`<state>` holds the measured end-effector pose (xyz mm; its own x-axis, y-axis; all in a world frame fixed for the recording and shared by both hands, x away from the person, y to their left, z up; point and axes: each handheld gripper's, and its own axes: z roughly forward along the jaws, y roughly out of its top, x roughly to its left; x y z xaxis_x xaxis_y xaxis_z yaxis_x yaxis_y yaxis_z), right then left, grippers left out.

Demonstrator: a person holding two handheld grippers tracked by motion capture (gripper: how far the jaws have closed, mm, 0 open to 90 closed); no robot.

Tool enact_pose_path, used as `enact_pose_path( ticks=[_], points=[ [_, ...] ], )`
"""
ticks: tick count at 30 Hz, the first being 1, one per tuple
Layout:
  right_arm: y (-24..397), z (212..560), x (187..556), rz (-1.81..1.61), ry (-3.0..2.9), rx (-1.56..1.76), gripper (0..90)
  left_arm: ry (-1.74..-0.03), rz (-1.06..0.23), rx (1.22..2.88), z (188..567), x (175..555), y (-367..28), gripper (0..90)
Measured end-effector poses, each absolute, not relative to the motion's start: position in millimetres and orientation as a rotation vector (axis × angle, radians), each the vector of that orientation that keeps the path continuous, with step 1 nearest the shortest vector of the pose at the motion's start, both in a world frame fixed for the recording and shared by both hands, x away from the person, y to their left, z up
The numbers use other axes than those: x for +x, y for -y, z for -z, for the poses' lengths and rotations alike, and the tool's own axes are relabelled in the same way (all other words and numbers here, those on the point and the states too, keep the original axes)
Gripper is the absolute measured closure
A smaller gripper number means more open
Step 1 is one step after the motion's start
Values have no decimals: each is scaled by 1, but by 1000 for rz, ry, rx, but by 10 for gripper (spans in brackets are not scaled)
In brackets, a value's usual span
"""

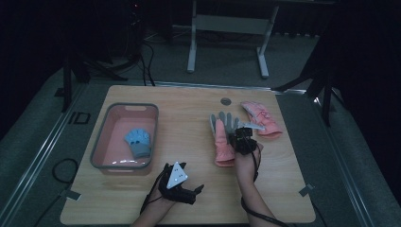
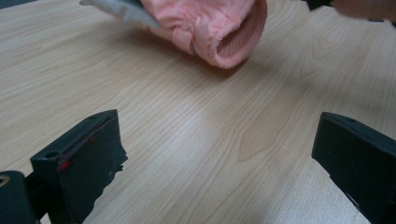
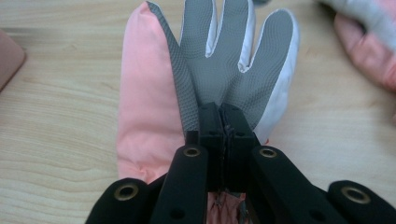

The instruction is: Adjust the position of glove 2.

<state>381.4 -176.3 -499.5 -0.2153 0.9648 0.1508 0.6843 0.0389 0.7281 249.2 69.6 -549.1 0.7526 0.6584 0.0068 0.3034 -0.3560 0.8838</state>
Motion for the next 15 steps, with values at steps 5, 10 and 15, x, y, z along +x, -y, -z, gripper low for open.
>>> enact_pose_path(
  ticks=[5, 10, 15],
  points=[
    [176, 522, 386, -947, -1958, 1728, 868, -723, -444, 1956, 549, 249, -69, 20],
    [174, 526, 385, -967, -1938, 1756, 832, -721, -443, 1958, 549, 249, -69, 21],
    [176, 521, 383, -999, -1947, 1729, 737, -714, -441, 1970, 551, 249, -69, 21]
  ],
)
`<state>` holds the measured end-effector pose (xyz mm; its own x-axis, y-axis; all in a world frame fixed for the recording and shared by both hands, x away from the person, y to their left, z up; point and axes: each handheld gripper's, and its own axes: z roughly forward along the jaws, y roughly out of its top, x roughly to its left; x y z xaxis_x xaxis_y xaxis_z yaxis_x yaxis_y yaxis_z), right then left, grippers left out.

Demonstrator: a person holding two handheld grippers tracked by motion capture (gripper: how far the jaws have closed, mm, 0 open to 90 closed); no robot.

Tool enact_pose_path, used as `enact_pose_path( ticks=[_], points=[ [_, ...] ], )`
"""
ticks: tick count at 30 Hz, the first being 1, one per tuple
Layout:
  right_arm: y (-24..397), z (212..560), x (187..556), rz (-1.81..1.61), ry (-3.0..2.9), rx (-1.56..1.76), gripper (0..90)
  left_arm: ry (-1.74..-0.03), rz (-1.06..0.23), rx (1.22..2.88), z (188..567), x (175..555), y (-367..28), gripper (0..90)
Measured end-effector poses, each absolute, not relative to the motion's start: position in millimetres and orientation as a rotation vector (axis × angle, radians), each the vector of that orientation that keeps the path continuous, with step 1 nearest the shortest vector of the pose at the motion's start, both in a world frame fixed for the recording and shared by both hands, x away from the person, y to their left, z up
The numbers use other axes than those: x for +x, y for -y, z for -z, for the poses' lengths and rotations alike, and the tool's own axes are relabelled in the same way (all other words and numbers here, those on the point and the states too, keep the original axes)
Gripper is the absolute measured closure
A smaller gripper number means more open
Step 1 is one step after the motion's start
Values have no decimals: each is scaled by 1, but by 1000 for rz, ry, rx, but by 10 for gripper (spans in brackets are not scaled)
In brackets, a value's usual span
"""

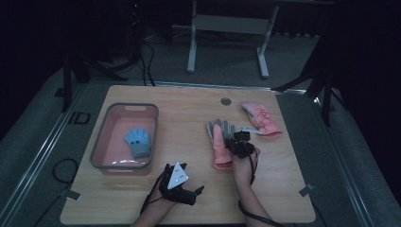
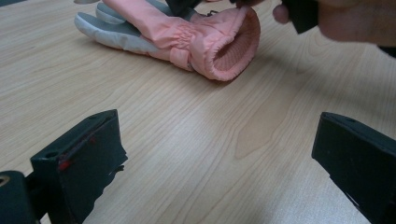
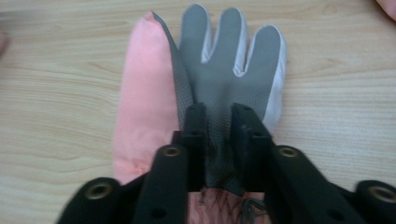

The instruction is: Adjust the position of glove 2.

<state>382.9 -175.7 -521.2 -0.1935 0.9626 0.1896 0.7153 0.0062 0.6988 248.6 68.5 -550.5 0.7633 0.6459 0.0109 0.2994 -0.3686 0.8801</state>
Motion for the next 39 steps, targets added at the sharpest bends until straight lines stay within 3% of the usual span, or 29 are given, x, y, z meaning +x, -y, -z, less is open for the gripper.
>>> enact_pose_path(
  ticks=[5, 10, 19, 27, 39],
  points=[
    [191, 508, 380, -1044, -1983, 1641, 636, -717, -439, 1964, 551, 249, -69, 21],
    [215, 492, 379, -1056, -2002, 1478, 631, -710, -437, 1966, 551, 249, -69, 20],
    [310, 466, 407, -1105, -2001, 1299, 647, -697, -429, 1968, 551, 249, -68, 21],
    [346, 487, 452, -1078, -2036, 1356, 605, -695, -426, 1958, 551, 248, -68, 21],
    [342, 514, 511, -1009, -2112, 1392, 564, -721, -415, 1951, 553, 249, -71, 21]
  ],
)
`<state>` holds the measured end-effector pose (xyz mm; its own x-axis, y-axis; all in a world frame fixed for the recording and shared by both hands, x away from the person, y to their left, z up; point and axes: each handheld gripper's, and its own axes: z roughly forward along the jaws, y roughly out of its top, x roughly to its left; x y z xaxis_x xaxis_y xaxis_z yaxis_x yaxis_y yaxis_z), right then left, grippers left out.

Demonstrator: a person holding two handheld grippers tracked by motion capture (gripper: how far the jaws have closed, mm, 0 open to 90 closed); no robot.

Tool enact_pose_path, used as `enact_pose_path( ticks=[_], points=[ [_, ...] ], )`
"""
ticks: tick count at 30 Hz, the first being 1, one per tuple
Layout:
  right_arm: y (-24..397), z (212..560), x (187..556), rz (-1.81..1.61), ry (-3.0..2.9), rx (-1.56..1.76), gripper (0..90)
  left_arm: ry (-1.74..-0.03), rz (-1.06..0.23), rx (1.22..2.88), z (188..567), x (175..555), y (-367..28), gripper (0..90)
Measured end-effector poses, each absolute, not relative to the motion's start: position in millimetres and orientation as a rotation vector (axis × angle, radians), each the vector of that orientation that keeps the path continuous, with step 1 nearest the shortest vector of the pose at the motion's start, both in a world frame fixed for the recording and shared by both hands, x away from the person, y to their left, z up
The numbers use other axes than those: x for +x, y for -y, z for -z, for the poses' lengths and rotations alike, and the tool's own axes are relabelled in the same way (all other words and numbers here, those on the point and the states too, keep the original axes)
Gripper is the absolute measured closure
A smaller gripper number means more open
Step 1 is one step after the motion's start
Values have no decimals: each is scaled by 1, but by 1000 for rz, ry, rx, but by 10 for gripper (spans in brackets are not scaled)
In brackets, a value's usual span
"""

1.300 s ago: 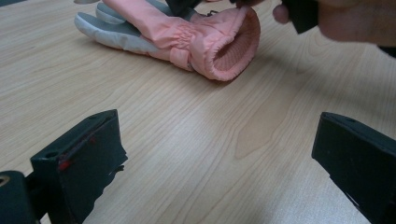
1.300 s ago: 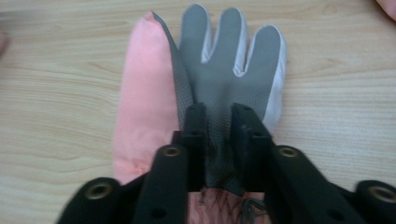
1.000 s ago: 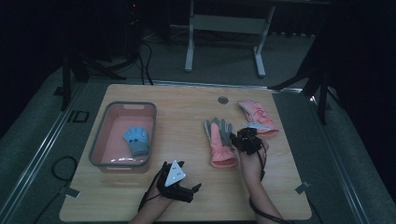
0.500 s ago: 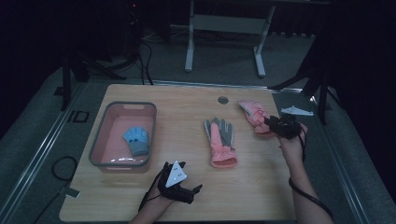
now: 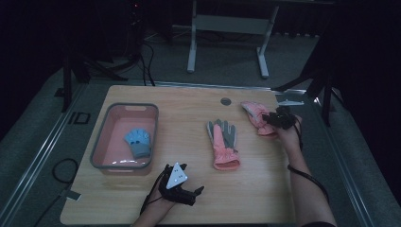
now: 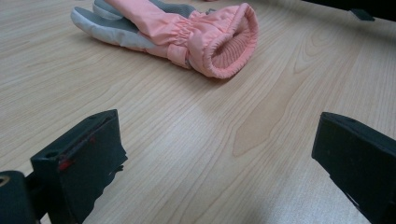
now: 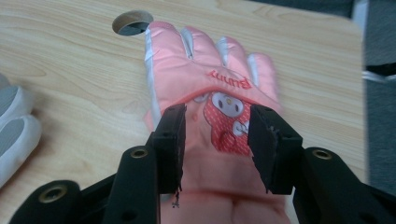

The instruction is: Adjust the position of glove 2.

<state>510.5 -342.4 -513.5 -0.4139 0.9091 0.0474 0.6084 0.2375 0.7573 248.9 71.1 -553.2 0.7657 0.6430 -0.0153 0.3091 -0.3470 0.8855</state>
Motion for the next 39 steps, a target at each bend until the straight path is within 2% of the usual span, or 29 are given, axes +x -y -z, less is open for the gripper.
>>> enact_pose_path(
  ticks=[7, 8, 10, 13, 21, 26, 29, 31, 39],
  points=[
    [335, 530, 520, -969, -2126, 1401, 608, -740, -413, 1949, 554, 250, -73, 21],
    [336, 532, 521, -983, -2115, 1416, 707, -739, -417, 1952, 555, 249, -73, 21],
    [337, 533, 520, -986, -2111, 1425, 816, -741, -419, 1958, 555, 249, -73, 21],
    [337, 533, 518, -989, -2089, 1456, 885, -739, -419, 1955, 555, 249, -73, 21],
    [332, 507, 499, -948, -1981, 1560, 898, -741, -432, 1953, 553, 248, -73, 21],
    [335, 479, 461, -939, -1893, 1598, 898, -740, -448, 1947, 551, 248, -73, 21],
    [333, 474, 447, -929, -1889, 1602, 898, -741, -460, 1945, 551, 248, -73, 21],
    [331, 466, 424, -924, -1855, 1610, 898, -740, -463, 1947, 551, 248, -72, 21],
    [324, 464, 389, -937, -1810, 1667, 897, -723, -491, 1966, 549, 249, -70, 21]
  ],
)
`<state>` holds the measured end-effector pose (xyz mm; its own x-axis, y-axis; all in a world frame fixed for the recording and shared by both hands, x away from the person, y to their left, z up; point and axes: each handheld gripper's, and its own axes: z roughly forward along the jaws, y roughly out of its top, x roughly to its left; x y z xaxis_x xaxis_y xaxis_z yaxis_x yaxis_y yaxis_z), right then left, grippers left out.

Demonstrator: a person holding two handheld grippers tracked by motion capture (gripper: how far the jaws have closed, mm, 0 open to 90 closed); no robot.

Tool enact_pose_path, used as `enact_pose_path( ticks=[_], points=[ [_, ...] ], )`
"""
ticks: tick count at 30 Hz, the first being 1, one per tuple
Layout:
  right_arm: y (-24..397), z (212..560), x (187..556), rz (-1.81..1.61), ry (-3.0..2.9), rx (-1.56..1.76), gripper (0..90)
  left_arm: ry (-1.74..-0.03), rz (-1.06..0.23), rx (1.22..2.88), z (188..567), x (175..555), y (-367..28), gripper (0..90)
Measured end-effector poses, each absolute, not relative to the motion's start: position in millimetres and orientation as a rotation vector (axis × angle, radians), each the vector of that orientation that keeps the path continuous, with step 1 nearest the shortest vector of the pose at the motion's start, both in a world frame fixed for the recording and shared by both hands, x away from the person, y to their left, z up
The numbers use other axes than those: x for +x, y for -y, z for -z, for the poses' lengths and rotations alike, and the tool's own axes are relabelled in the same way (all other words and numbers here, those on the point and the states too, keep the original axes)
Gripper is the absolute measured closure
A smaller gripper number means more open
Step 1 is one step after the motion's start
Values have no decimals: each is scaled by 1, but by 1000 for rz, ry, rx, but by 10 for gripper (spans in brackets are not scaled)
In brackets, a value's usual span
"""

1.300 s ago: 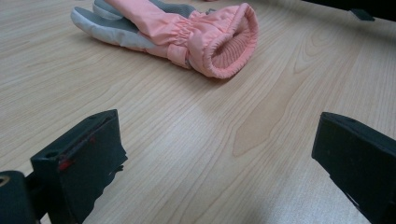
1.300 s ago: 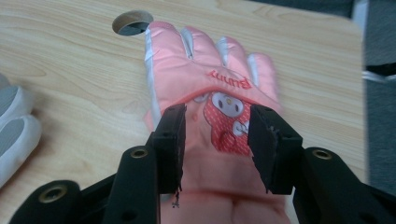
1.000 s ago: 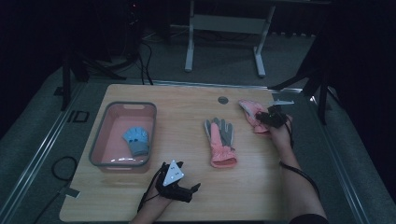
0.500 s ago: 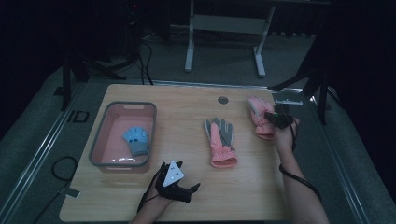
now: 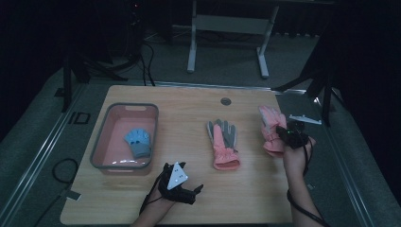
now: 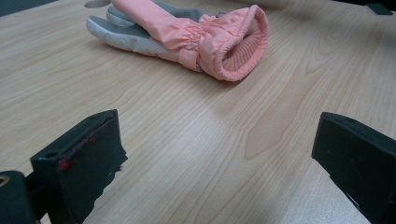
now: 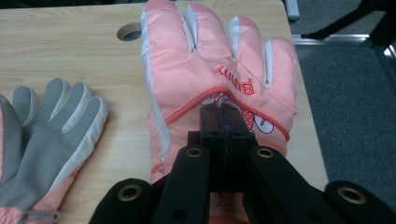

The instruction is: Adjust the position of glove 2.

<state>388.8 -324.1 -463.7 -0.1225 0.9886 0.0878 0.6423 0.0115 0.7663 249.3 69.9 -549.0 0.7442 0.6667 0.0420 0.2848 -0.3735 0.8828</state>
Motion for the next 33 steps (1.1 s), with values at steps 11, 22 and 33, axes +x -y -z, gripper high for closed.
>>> enact_pose_path(
  ticks=[11, 22, 33],
  points=[
    [318, 493, 369, -882, -1815, 1748, 895, -706, -475, 1985, 551, 250, -67, 21],
    [312, 521, 377, -844, -1809, 1775, 886, -702, -464, 1987, 552, 249, -66, 21],
    [322, 507, 371, -929, -1892, 1658, 707, -699, -454, 1992, 552, 248, -66, 21]
  ],
)
